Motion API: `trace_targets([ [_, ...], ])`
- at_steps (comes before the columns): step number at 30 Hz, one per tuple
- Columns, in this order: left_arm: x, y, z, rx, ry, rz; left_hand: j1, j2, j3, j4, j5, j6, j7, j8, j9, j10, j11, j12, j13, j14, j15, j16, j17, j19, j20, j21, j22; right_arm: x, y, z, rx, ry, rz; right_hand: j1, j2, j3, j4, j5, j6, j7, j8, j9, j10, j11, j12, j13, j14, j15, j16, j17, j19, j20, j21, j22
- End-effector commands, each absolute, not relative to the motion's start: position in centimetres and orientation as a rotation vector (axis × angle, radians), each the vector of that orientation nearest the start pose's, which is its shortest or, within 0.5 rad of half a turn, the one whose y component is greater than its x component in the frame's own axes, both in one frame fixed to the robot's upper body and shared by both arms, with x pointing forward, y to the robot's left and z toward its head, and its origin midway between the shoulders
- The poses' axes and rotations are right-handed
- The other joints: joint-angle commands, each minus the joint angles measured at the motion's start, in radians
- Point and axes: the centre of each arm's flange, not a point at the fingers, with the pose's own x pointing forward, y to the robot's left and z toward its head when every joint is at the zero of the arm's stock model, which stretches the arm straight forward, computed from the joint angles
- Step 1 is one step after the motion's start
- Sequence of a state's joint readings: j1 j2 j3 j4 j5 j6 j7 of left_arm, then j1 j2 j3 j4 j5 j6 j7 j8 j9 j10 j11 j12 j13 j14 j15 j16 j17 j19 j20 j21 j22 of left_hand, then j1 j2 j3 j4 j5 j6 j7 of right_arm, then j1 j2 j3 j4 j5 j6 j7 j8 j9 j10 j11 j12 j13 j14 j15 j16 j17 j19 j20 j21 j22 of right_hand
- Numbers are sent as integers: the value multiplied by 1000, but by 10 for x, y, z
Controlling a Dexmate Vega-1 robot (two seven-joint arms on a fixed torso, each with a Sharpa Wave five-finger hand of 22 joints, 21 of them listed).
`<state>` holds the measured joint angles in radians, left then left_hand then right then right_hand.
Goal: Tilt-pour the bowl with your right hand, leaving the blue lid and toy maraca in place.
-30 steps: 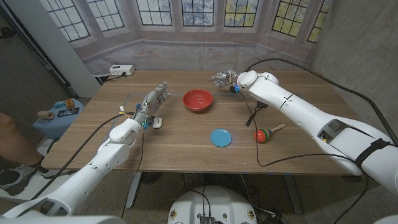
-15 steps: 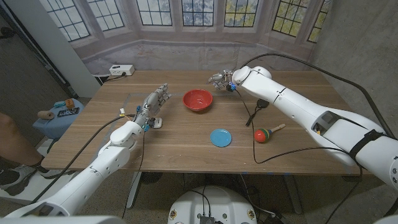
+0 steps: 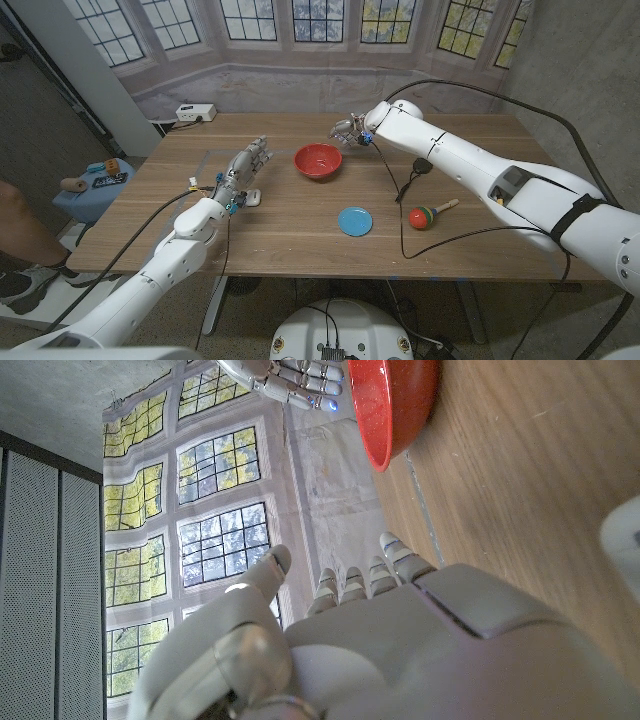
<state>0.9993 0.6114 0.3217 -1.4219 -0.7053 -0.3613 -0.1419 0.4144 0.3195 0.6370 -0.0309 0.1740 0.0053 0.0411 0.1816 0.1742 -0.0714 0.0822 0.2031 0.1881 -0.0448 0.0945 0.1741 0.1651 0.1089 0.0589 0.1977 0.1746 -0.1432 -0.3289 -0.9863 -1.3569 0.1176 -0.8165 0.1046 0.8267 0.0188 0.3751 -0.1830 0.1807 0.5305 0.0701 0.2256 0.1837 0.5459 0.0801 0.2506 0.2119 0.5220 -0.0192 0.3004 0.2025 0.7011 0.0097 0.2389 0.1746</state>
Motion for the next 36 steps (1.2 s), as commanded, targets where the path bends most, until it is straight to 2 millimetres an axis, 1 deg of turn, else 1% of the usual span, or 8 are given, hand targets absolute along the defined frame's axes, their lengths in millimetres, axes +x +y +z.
trace_targets([
  [1, 609, 315, -62, -17, -622, -301, -150, -160, 1, -3, 4, 8, 0, 3, 3, 0, 4, 3, 4, 3, 6, 5, 4, 3, -2, 0, 2, 680, -49, 109, -1030, -53, 204, 11, 1, 2, 6, -2, 9, 8, -1, 5, 8, 4, -4, 2, 12, -1, 8, 6, 4, 4, -3, 4],
  [8, 609, 316, -64, -25, -623, -306, -149, -159, 1, -5, 5, 9, 0, 3, 3, 2, 4, 4, 4, 3, 6, 5, 4, 4, -1, 0, 2, 682, -42, 107, -1071, -39, 190, 23, 5, 1, 10, -1, 20, 8, 0, 5, 27, 6, 2, 7, 28, -8, 17, 12, 7, 4, -4, 4],
  [11, 609, 316, -65, -27, -626, -310, -140, -144, 10, -8, 12, 18, 5, 6, 3, 2, 8, 3, 3, 5, 11, 6, 5, 3, 3, 0, 1, 684, -40, 107, -1084, -32, 185, 30, 5, 0, 9, 0, 30, 6, 2, 5, 34, 7, 4, 9, 31, -11, 20, 15, 8, 6, -4, 5],
  [14, 608, 315, -66, -31, -627, -310, -137, -142, 12, -10, 13, 20, 5, 6, 3, 2, 9, 4, 3, 6, 11, 6, 5, 4, 4, 0, 1, 685, -38, 106, -1091, -24, 186, 36, 3, 0, 8, 1, 35, 5, 3, 6, 38, 5, 6, 11, 36, -14, 23, 17, 10, 8, -4, 5],
  [25, 609, 313, -70, -46, -627, -312, -128, -145, 16, -19, 17, 30, 6, 8, 3, 10, 9, 6, 3, 10, 10, 6, 4, 7, 7, 1, 1, 689, -33, 104, -1133, 16, 171, 51, -1, -7, 11, 2, 52, 7, 4, 6, 61, 10, 16, 20, 60, -14, 40, 29, 21, 14, -3, 6],
  [26, 609, 313, -70, -47, -627, -313, -127, -145, 16, -20, 18, 32, 6, 9, 3, 10, 9, 6, 3, 11, 11, 7, 4, 7, 6, 1, 1, 689, -32, 104, -1134, 17, 172, 53, 0, -9, 13, 3, 62, 5, 6, 7, 66, 6, 19, 22, 66, -16, 45, 32, 23, 14, -2, 6],
  [36, 609, 311, -72, -49, -627, -321, -123, -146, 17, -25, 19, 38, 6, 9, 4, 12, 9, 6, 3, 12, 10, 6, 4, 8, 6, 1, 1, 693, -27, 102, -1160, 43, 169, 62, 2, -13, 14, 3, 76, 9, 7, 8, 81, 7, 28, 30, 82, -24, 58, 42, 33, 15, 0, 6],
])
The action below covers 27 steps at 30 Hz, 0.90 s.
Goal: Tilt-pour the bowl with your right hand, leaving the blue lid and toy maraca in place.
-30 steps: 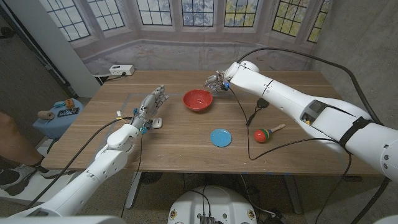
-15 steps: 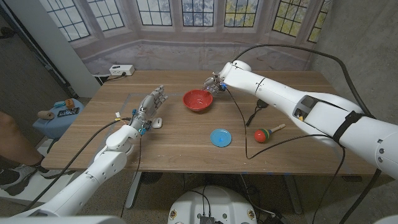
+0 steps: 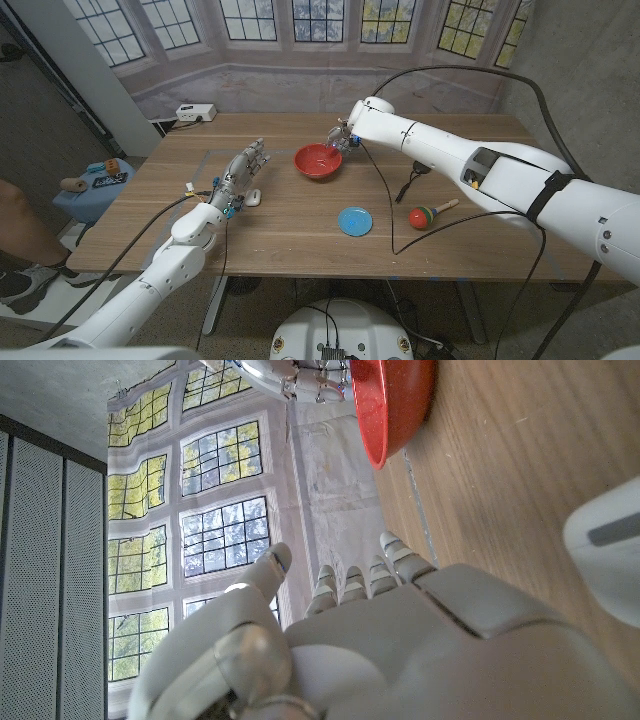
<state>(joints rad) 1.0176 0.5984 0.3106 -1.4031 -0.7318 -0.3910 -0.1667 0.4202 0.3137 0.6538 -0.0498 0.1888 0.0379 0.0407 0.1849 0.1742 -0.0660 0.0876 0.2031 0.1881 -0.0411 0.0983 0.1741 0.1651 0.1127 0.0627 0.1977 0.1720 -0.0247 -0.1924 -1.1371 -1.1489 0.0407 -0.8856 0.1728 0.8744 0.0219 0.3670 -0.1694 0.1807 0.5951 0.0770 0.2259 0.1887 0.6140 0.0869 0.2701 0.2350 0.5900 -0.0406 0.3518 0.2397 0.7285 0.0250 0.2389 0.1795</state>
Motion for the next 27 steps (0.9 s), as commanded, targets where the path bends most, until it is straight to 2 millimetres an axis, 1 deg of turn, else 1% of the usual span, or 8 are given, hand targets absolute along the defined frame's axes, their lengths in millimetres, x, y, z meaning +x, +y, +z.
trace_targets([
  [1, 609, 311, -72, -50, -627, -320, -128, -140, 0, -7, 4, 6, 6, 6, 4, 8, 5, 7, 3, 9, 7, 7, 4, 4, 2, 1, 4, 693, -27, 102, -1162, 47, 168, 16, -1, -5, 1, 3, 13, 3, 6, 3, 13, -1, 9, 7, 17, -2, 8, 6, 6, -1, 0, 2],
  [3, 608, 311, -72, -50, -627, -320, -127, -140, 0, -7, 4, 6, 7, 5, 4, 9, 5, 7, 3, 9, 6, 7, 4, 4, 2, 1, 4, 694, -26, 101, -1169, 53, 164, 19, -1, -6, 0, 4, 15, 1, 6, 3, 18, -5, 12, 9, 18, -2, 11, 9, 7, 0, 0, 2],
  [12, 605, 311, -76, -53, -631, -315, -125, -141, 0, -10, 5, 7, 4, 5, 4, 9, 5, 7, 3, 11, 6, 7, 4, 5, 2, 2, 4, 699, -23, 96, -1189, 69, 148, 35, 2, -8, -1, 5, 28, 0, 6, 4, 34, -4, 22, 18, 37, -5, 26, 20, 17, 1, 3, 3],
  [13, 604, 311, -77, -54, -632, -315, -124, -141, 0, -11, 5, 7, 5, 4, 4, 9, 5, 7, 3, 11, 6, 7, 4, 5, 2, 1, 4, 699, -23, 96, -1193, 71, 145, 42, 2, -11, -1, 4, 34, 0, 5, 4, 50, -25, 31, 22, 40, -7, 32, 27, 18, 1, 2, 3],
  [14, 604, 311, -77, -56, -631, -315, -124, -141, 0, -11, 5, 8, 4, 4, 4, 11, 4, 8, 3, 12, 5, 7, 4, 5, 2, 2, 4, 700, -22, 95, -1197, 72, 141, 44, 2, -12, 0, 4, 36, 0, 4, 4, 55, -37, 35, 25, 42, -8, 36, 31, 21, 1, 3, 3],
  [24, 601, 315, -81, -57, -628, -306, -122, -141, -1, -13, 6, 9, 4, 4, 4, 10, 5, 7, 3, 12, 5, 7, 4, 7, 5, 2, 4, 706, -16, 89, -1216, 75, 124, 61, 2, -17, -1, 4, 51, -3, 3, 5, 71, -49, 48, 35, 65, -21, 55, 46, 33, -2, 7, 4],
  [27, 600, 317, -81, -58, -628, -304, -121, -141, -1, -14, 6, 9, 4, 4, 4, 9, 4, 6, 3, 13, 5, 7, 4, 7, 5, 2, 4, 706, -13, 88, -1230, 74, 110, 68, 1, -19, -2, 4, 56, -2, 2, 5, 83, -48, 56, 40, 74, -26, 64, 53, 38, -2, 8, 4],
])
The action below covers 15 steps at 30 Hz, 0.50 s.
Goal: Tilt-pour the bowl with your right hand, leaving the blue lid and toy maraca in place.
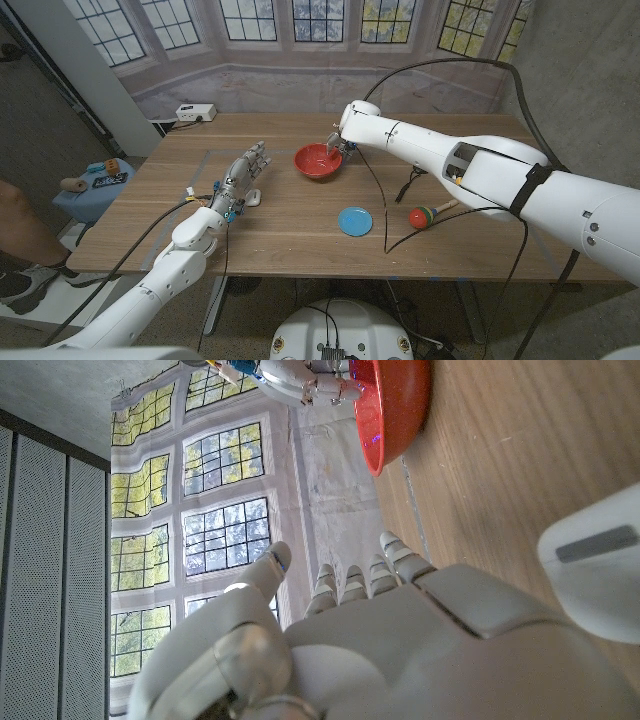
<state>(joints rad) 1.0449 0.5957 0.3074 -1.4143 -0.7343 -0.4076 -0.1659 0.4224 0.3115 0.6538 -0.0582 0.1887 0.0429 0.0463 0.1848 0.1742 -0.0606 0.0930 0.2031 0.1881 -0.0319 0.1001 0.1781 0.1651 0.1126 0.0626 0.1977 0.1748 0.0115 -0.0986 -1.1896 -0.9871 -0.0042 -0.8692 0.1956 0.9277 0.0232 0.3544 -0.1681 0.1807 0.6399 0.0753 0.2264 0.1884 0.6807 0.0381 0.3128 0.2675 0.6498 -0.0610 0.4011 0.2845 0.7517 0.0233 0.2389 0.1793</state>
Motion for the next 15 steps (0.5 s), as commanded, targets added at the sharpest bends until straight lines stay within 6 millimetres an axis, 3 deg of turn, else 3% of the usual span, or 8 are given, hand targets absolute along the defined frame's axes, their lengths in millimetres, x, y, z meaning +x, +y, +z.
trace_targets([
  [1, 600, 317, -81, -60, -628, -304, -123, -139, -1, -6, 6, 5, -1, 4, 4, 5, -1, 7, 3, 4, 3, 3, 4, 7, 6, 2, 1, 707, -13, 88, -1230, 73, 108, 17, 1, -7, -3, 4, 13, -2, 2, 6, 19, 1, 16, 9, 14, -7, 16, 11, 16, -1, 9, 5],
  [15, 599, 320, -86, -70, -629, -301, -120, -138, -2, -8, 6, 7, -3, 3, 5, 4, -2, 6, 3, 6, 6, 4, 5, 9, 7, 3, 1, 710, -7, 86, -1258, 61, 62, 67, -3, -18, -6, 6, 51, -12, 1, 10, 63, -22, 58, 39, 58, -39, 64, 55, 46, -10, 18, 6],
])
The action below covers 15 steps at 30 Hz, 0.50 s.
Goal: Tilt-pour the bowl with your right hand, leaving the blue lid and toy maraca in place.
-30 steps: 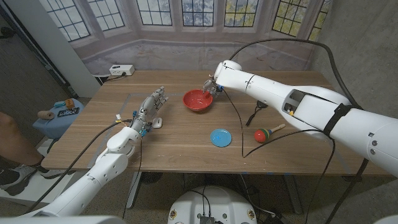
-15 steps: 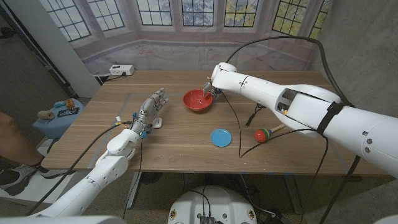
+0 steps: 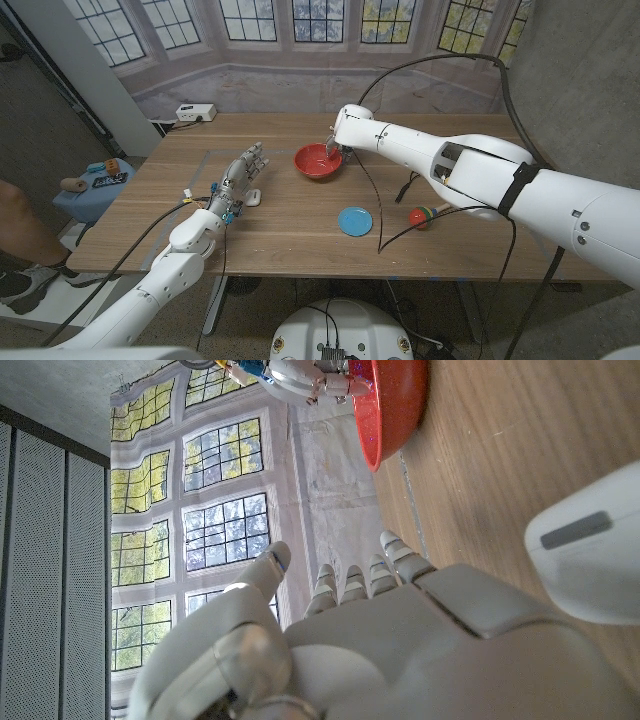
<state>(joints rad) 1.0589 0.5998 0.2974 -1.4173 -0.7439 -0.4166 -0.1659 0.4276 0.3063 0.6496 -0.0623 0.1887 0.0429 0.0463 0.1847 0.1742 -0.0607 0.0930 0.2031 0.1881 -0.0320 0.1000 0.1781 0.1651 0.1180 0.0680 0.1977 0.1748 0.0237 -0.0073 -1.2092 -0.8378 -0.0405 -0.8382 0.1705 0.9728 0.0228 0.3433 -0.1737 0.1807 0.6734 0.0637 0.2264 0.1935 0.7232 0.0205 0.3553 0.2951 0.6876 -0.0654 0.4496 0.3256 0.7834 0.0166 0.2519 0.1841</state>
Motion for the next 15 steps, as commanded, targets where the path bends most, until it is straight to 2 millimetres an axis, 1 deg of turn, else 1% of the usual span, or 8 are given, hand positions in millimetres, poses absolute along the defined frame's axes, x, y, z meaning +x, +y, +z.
trace_targets([
  [1, 599, 320, -86, -70, -628, -300, -125, -132, 2, -5, 6, 7, -6, 3, 5, 4, -2, 6, 4, 6, 5, 4, 5, 4, 1, 3, 2, 710, -7, 85, -1259, 61, 56, 25, -2, -8, 0, 6, 20, -3, 1, 5, 24, -6, 19, 13, 24, -40, 20, 17, 16, -5, 6, 2],
  [2, 599, 320, -86, -70, -628, -300, -124, -132, 2, -5, 6, 8, -5, 3, 5, 4, -1, 6, 4, 7, 6, 4, 5, 4, 3, 3, 2, 710, -7, 85, -1259, 60, 56, 32, -3, -11, 1, 6, 25, -7, 0, 6, 47, -9, 34, 19, 25, -42, 26, 26, 17, -7, 6, 2],
  [3, 598, 320, -87, -71, -627, -300, -124, -132, 2, -5, 6, 8, -5, 3, 5, 4, -2, 6, 4, 7, 6, 4, 5, 4, 4, 3, 2, 710, -8, 84, -1258, 60, 52, 36, -4, -14, 2, 6, 29, -6, -1, 6, 55, -14, 41, 24, 28, -46, 32, 33, 22, -7, 8, 2],
  [5, 598, 320, -87, -70, -627, -300, -124, -132, 2, -5, 6, 9, -7, 4, 5, 4, -1, 6, 4, 7, 6, 4, 5, 5, 4, 3, 2, 711, -8, 83, -1258, 59, 46, 44, -3, -15, 1, 6, 38, -9, 0, 7, 66, -25, 51, 29, 37, -48, 41, 41, 28, -9, 10, 3],
  [6, 598, 320, -87, -70, -627, -300, -123, -132, 1, -5, 7, 10, -8, 4, 5, 5, -1, 6, 4, 8, 5, 4, 5, 5, 4, 3, 2, 711, -8, 83, -1258, 59, 45, 47, -3, -16, 2, 6, 40, -11, 0, 7, 70, -31, 55, 31, 40, -51, 44, 44, 30, -9, 11, 3],
  [7, 598, 320, -87, -70, -627, -301, -123, -131, 1, -5, 7, 10, -8, 4, 5, 5, -1, 6, 4, 9, 5, 4, 5, 5, 4, 3, 2, 711, -8, 82, -1258, 59, 44, 52, -3, -17, 2, 7, 46, -13, 0, 8, 73, -35, 60, 35, 52, -62, 52, 49, 32, -10, 12, 3],
  [8, 598, 320, -87, -70, -626, -301, -123, -131, 1, -6, 7, 11, -8, 4, 5, 5, -1, 6, 4, 9, 5, 4, 5, 5, 4, 3, 2, 711, -8, 82, -1258, 58, 42, 54, -3, -19, 2, 7, 51, -15, 1, 8, 80, -42, 66, 38, 51, -62, 54, 53, 34, -11, 13, 3],
  [15, 598, 319, -87, -70, -624, -304, -122, -131, 0, -6, 7, 12, -7, 4, 5, 7, -1, 7, 4, 10, 7, 4, 5, 6, 5, 3, 2, 711, -9, 79, -1255, 60, 35, 69, -3, -20, 2, 9, 73, -22, 4, 10, 95, -50, 85, 50, 66, -68, 64, 64, 46, -16, 18, 4],
])
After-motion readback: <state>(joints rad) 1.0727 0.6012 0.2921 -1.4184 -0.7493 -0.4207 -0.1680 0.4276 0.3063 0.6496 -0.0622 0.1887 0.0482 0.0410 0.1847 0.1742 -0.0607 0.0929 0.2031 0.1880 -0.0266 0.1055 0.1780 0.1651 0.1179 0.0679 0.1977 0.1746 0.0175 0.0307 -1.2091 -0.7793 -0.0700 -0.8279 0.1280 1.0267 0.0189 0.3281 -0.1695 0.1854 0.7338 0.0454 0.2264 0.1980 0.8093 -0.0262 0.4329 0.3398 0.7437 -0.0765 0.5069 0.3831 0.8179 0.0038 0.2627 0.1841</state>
